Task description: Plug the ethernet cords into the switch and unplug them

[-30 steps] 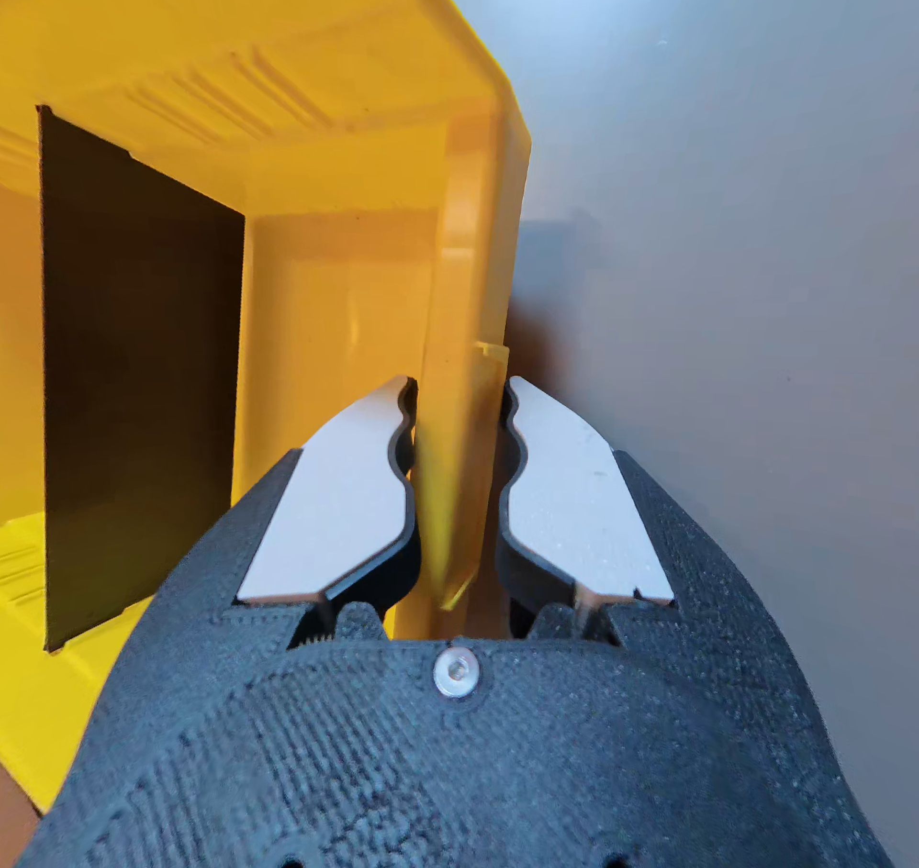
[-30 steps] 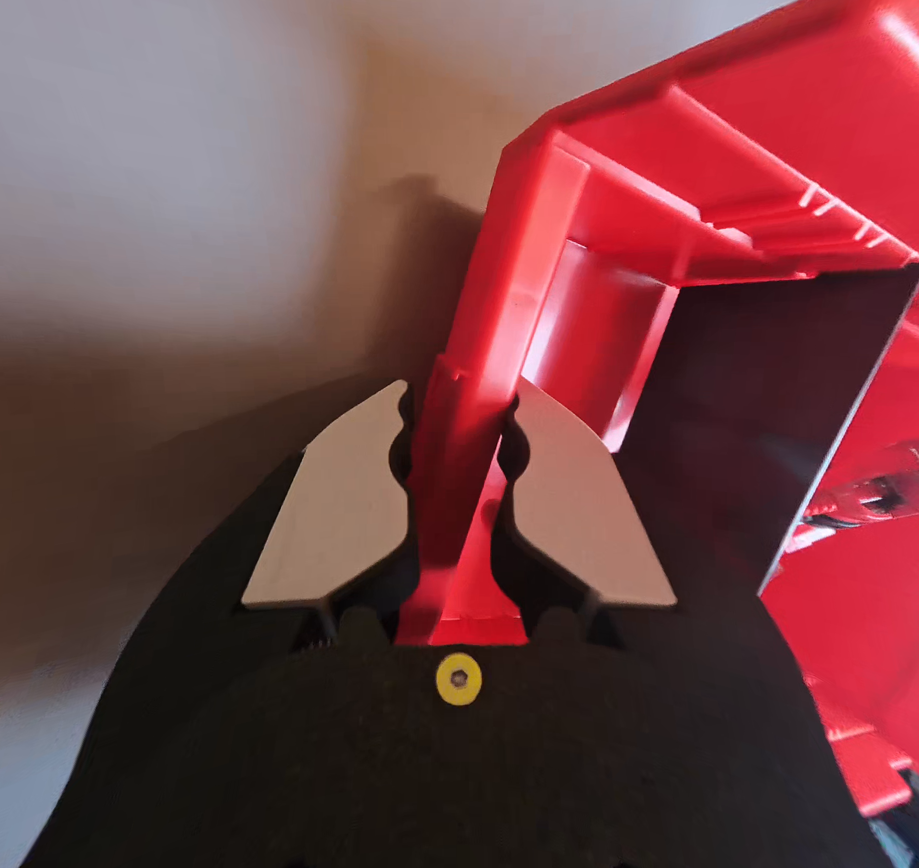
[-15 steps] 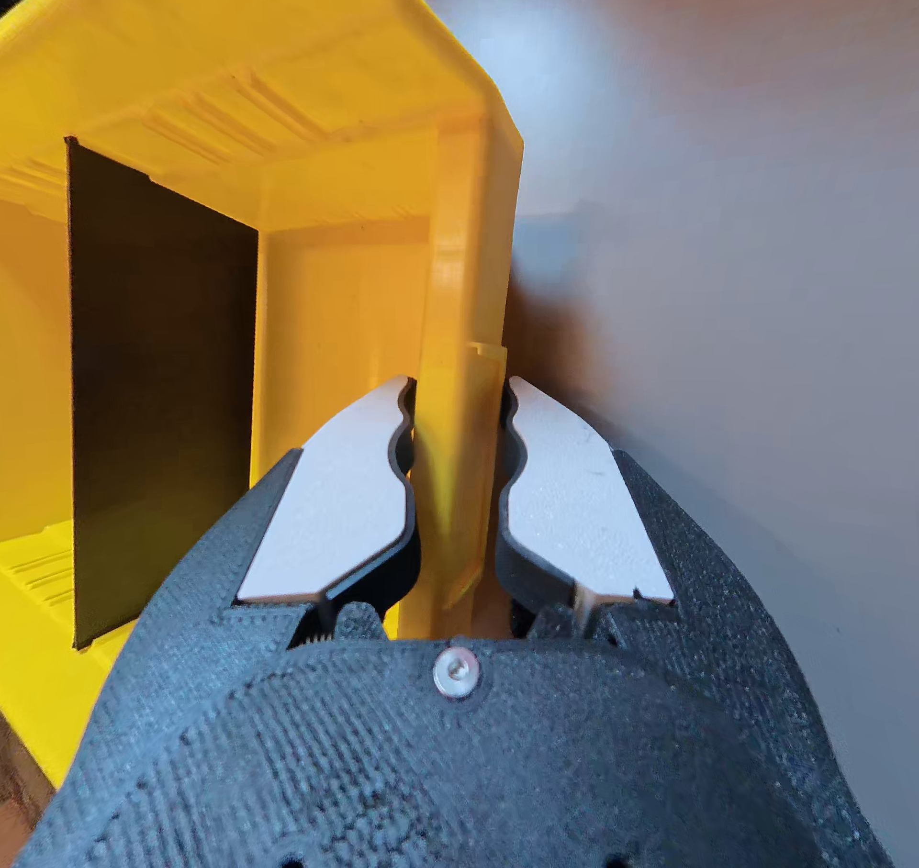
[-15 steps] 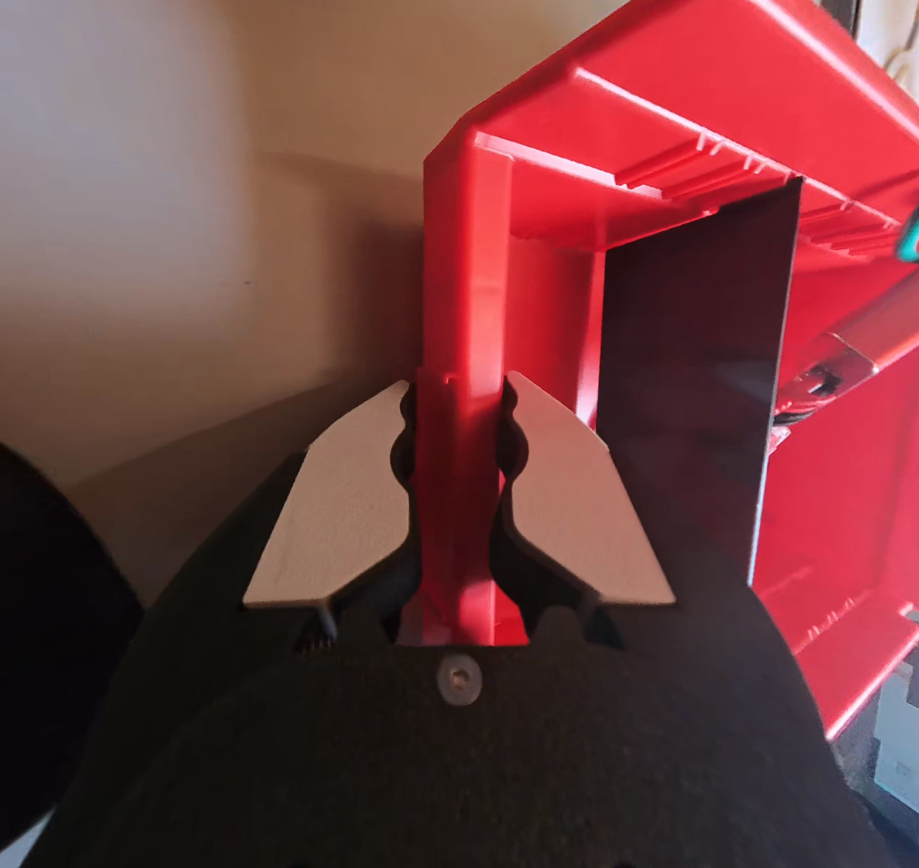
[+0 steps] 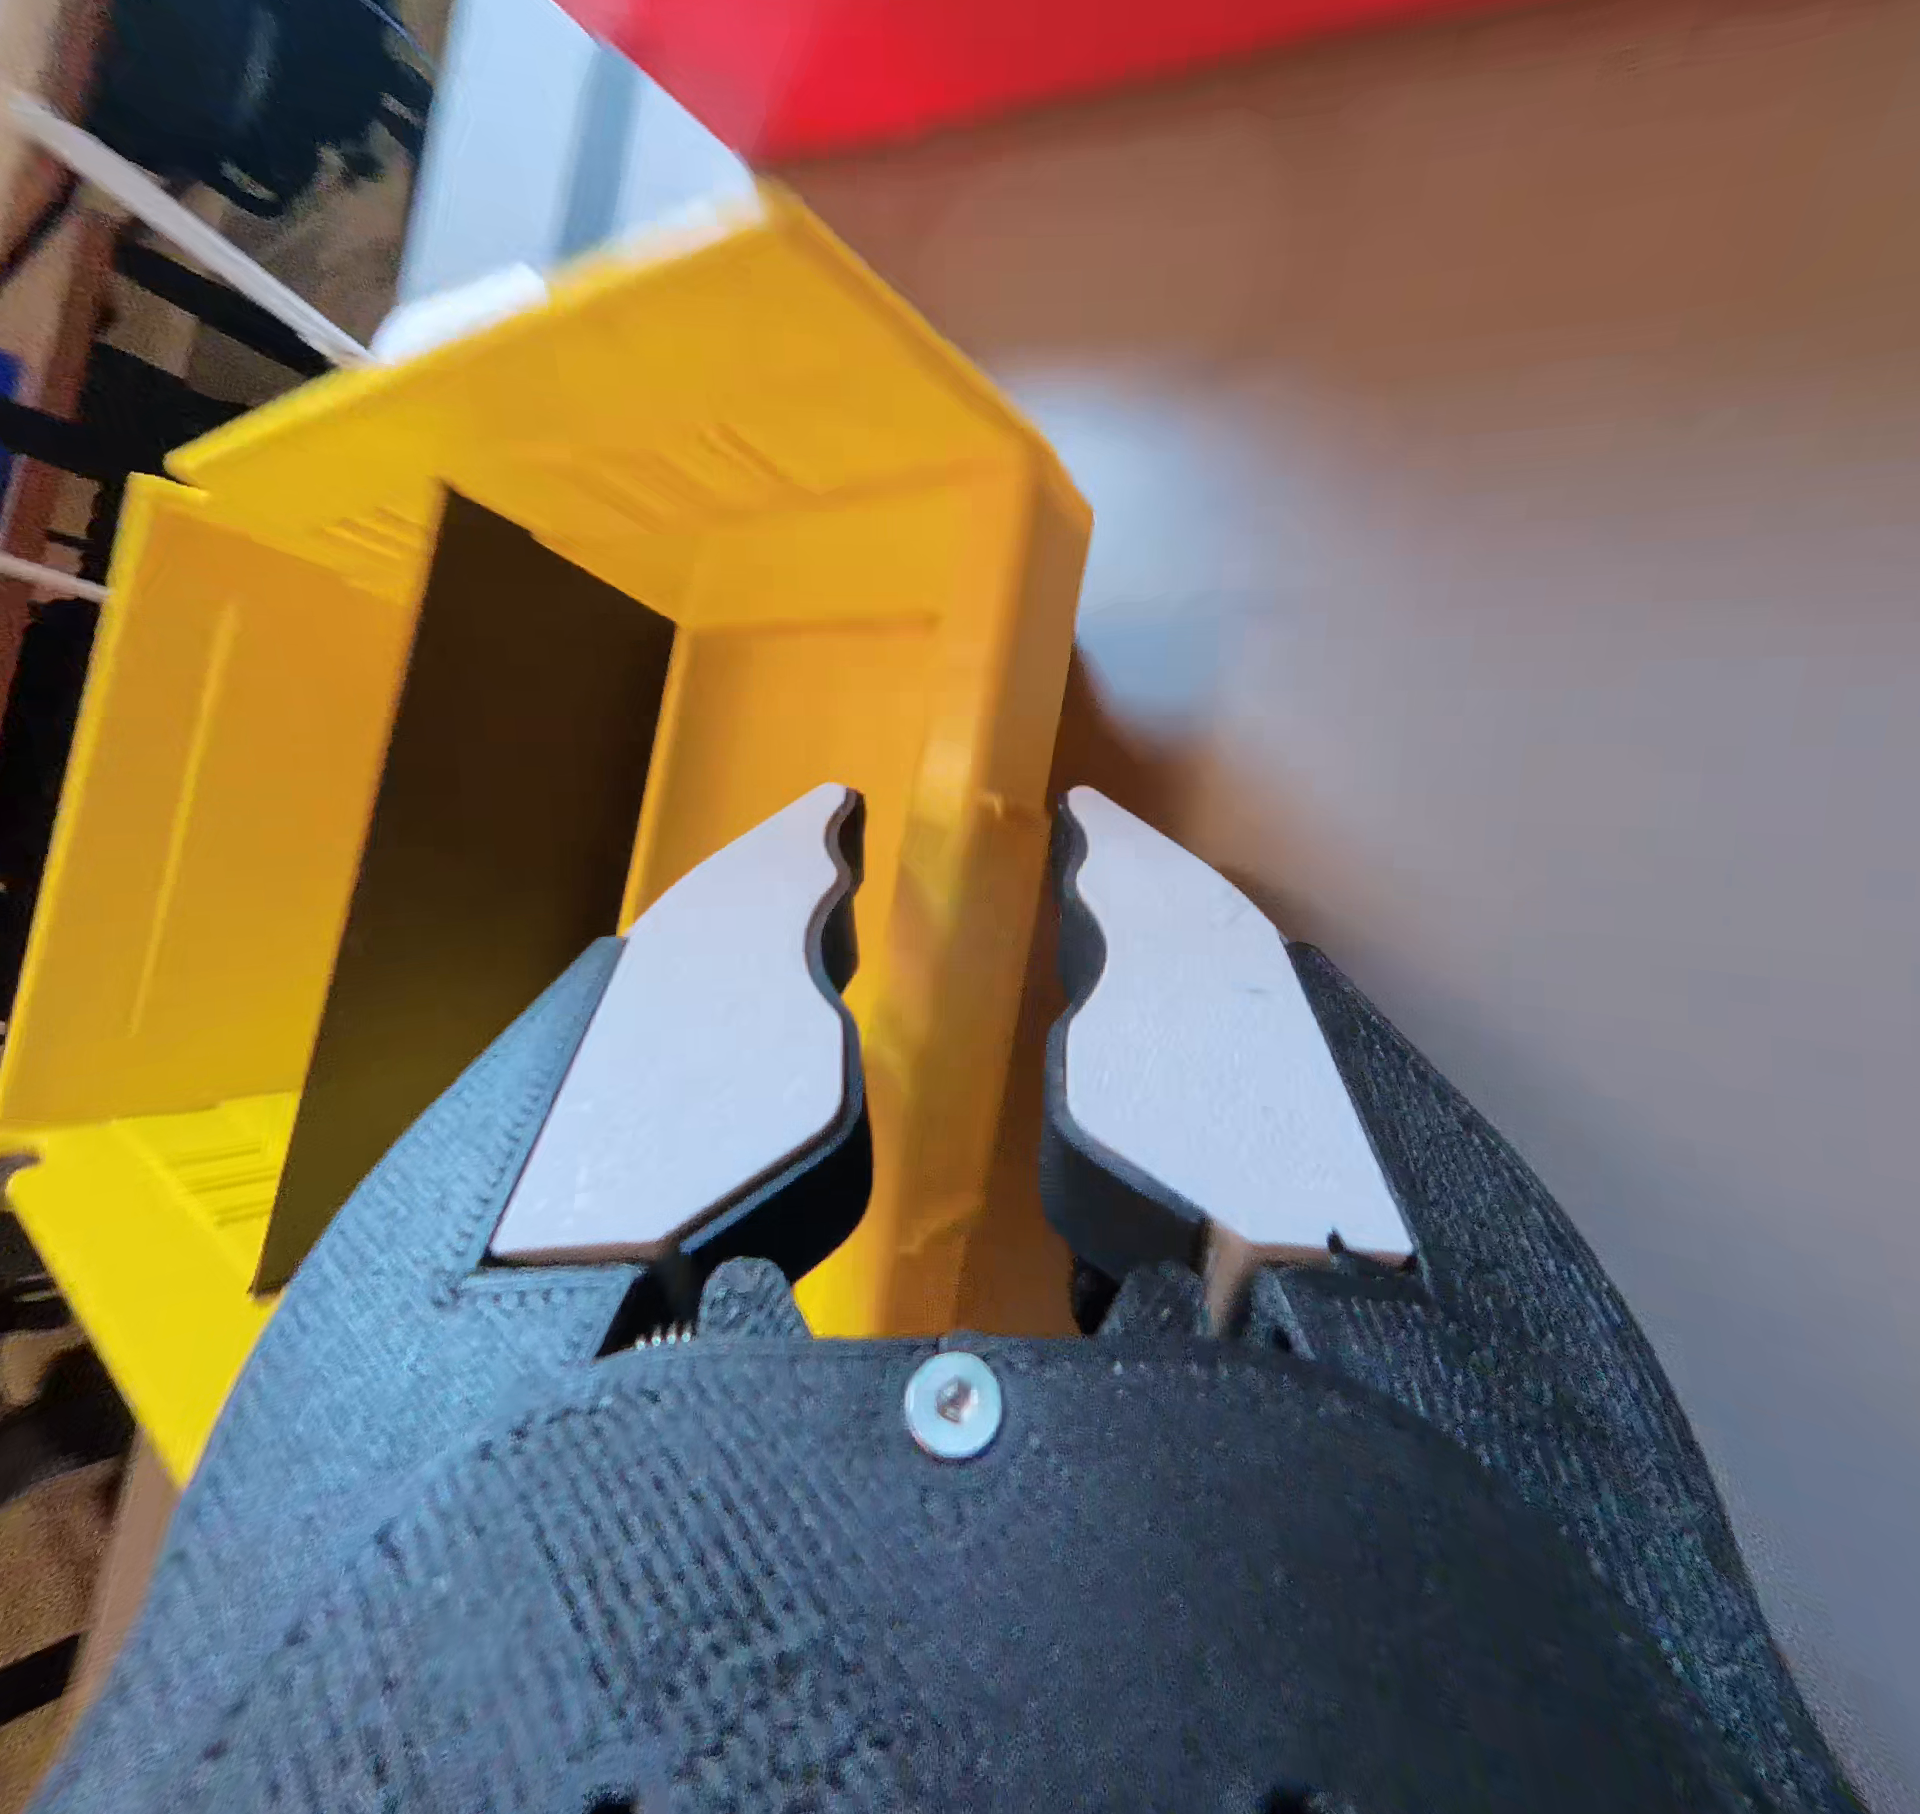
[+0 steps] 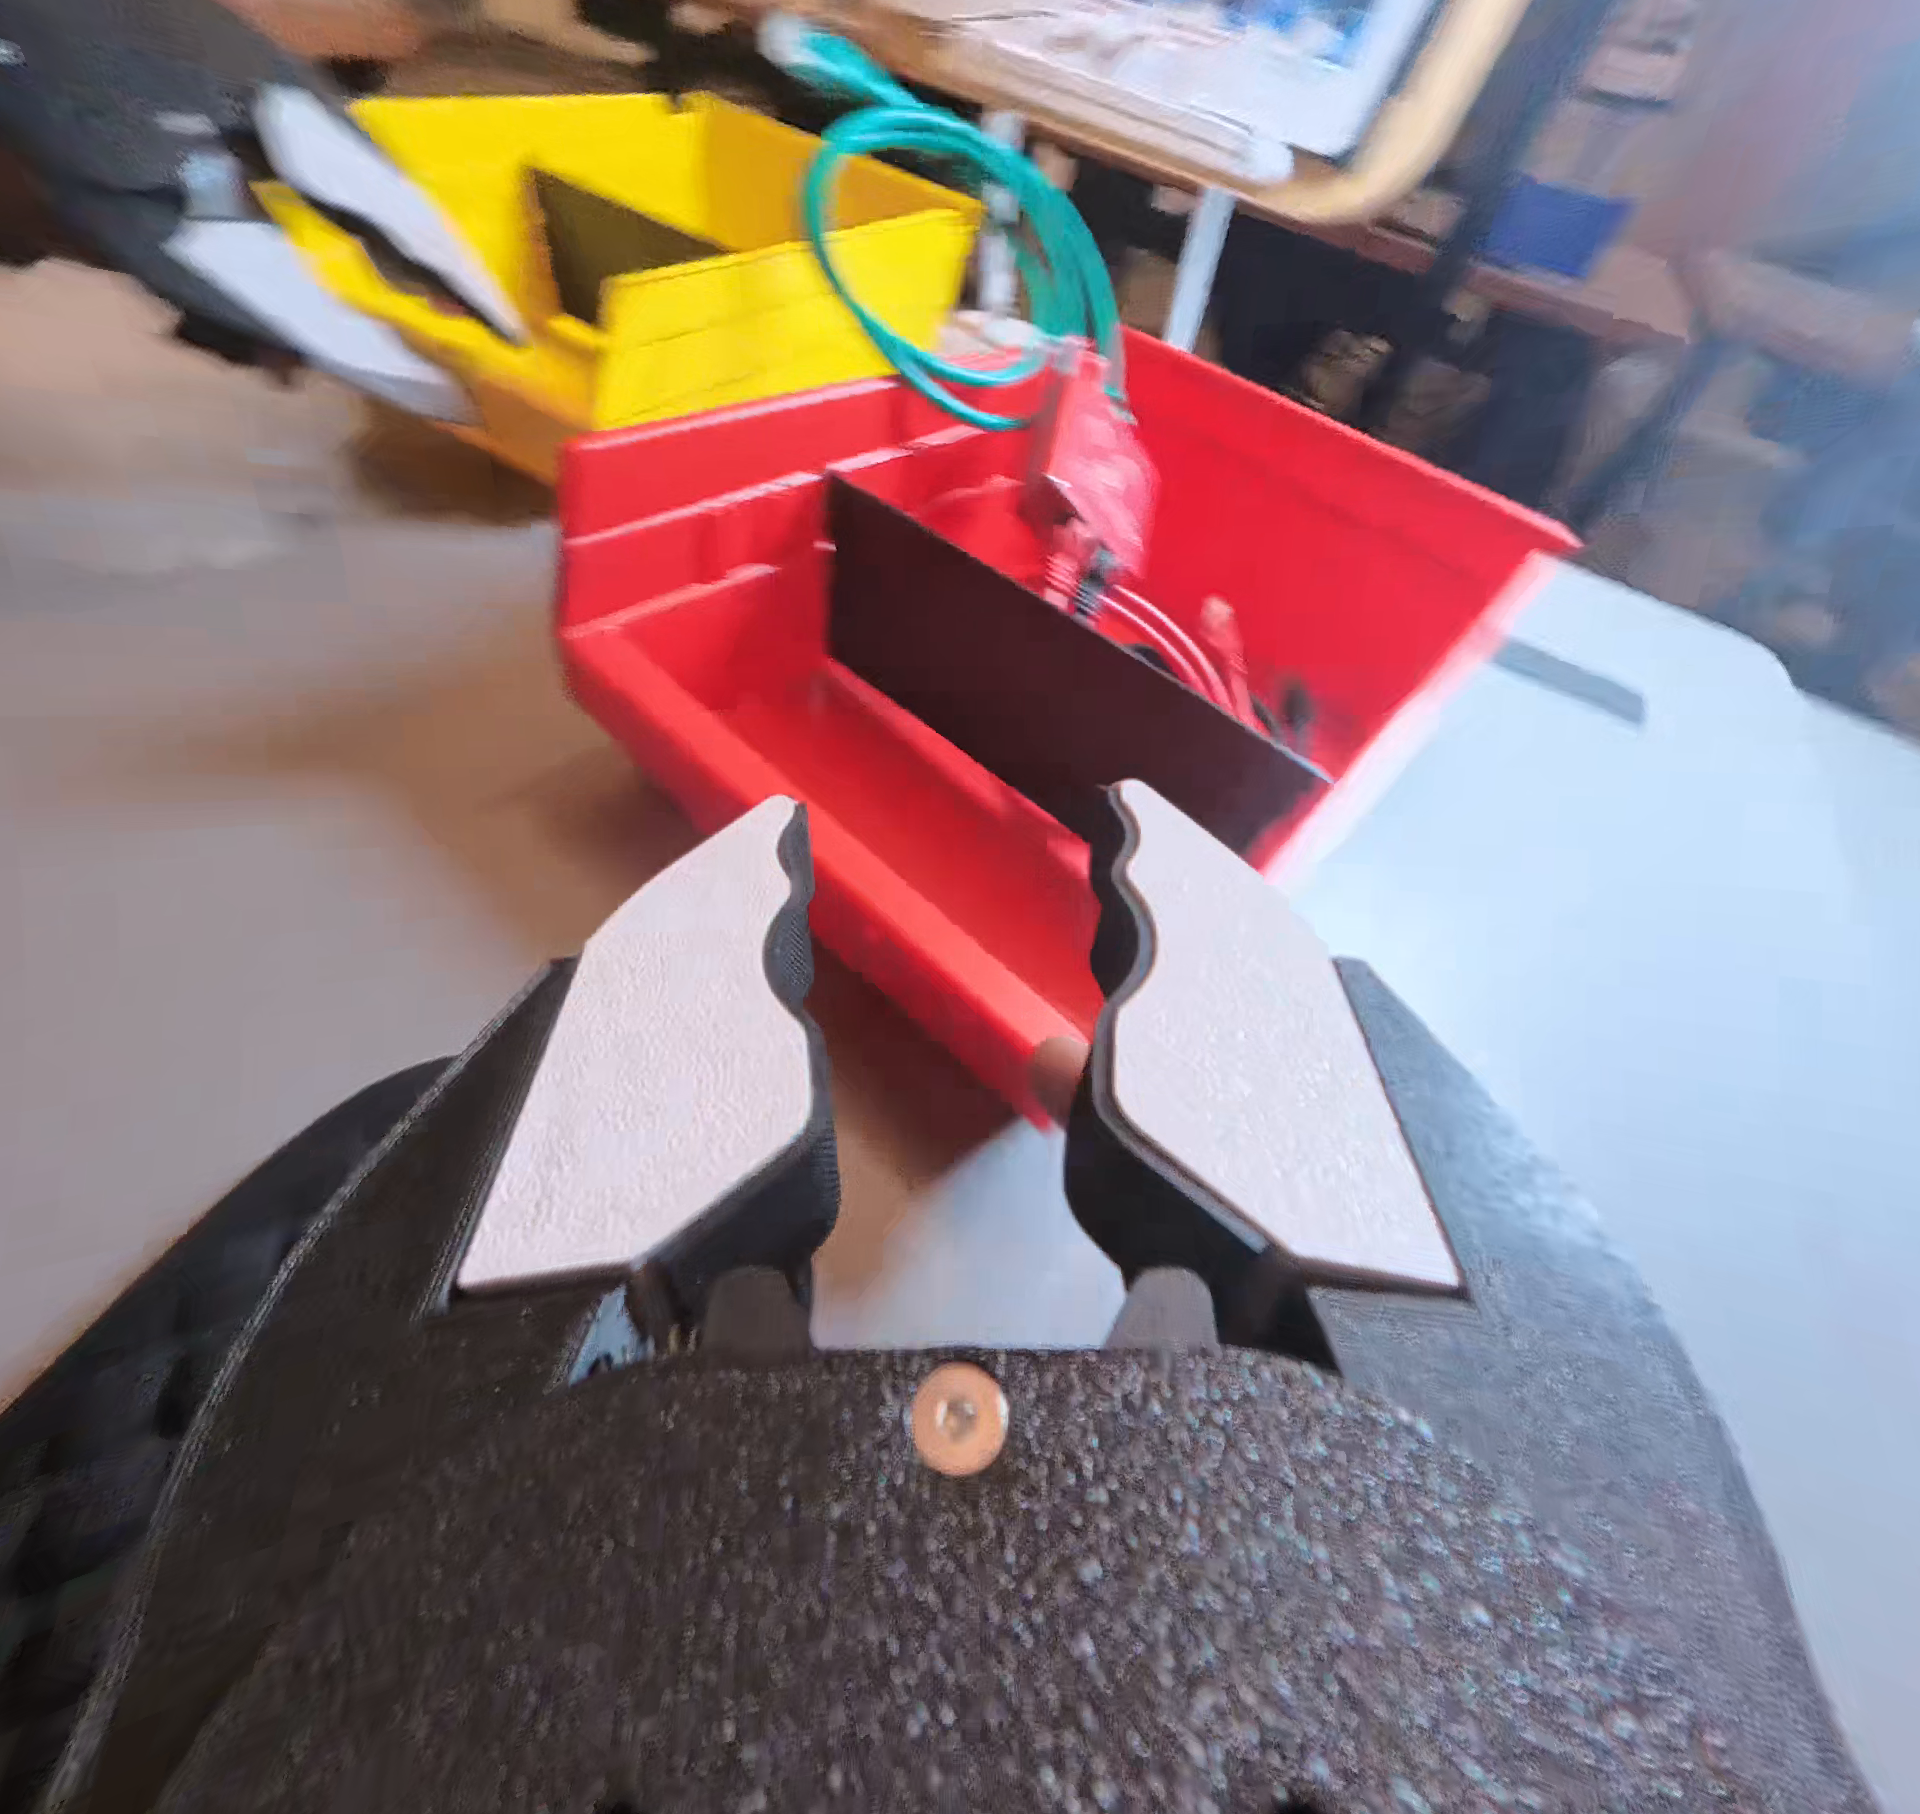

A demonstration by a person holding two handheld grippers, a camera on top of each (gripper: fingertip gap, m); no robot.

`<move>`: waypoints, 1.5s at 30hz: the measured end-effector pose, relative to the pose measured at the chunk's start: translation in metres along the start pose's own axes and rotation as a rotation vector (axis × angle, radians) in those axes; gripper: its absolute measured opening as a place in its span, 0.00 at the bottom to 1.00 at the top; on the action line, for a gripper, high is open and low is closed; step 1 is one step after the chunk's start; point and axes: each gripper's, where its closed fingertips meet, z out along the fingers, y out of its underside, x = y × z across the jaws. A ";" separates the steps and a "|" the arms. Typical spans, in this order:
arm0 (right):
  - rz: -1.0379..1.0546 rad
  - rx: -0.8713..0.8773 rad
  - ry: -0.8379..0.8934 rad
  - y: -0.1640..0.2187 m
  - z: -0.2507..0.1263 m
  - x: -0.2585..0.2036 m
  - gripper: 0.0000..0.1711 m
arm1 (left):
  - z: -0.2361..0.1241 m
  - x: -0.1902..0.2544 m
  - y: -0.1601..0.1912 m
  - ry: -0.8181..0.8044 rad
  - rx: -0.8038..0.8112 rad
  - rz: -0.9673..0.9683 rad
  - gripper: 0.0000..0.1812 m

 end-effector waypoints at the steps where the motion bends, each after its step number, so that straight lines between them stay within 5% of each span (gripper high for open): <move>1: 0.065 0.001 0.062 0.008 -0.010 0.016 0.31 | -0.013 -0.002 -0.017 -0.023 0.071 -0.066 0.20; 6: 0.342 0.008 0.183 0.046 -0.020 0.056 0.33 | -0.065 0.026 -0.115 0.077 0.454 -0.592 0.20; 11: 0.388 -0.023 0.182 0.043 0.018 0.052 0.33 | -0.012 0.092 -0.160 0.144 0.451 -0.894 0.32; 17: 0.336 -0.095 0.194 0.051 0.038 0.053 0.21 | 0.061 0.090 -0.165 -0.028 0.282 -0.854 0.29; 19: 0.251 -0.086 0.261 0.050 0.033 0.059 0.10 | 0.068 0.075 -0.157 -0.142 0.254 -0.797 0.16; 22: 0.157 -0.104 0.301 0.047 0.029 0.052 0.11 | 0.061 0.065 -0.157 -0.190 0.247 -0.767 0.11; 27: 0.036 0.010 0.322 -0.008 0.008 0.029 0.07 | -0.010 0.039 -0.175 -0.293 0.358 -0.699 0.07; 34: -0.136 0.256 0.209 -0.138 0.006 -0.046 0.08 | -0.161 -0.007 -0.163 -0.557 0.468 -0.604 0.06; 40: -0.219 0.375 -0.001 -0.225 0.056 -0.144 0.08 | -0.278 -0.028 -0.087 -0.786 0.396 -0.610 0.06; 45: -0.220 0.394 -0.182 -0.241 0.115 -0.234 0.08 | -0.340 -0.019 -0.002 -0.899 0.282 -0.654 0.06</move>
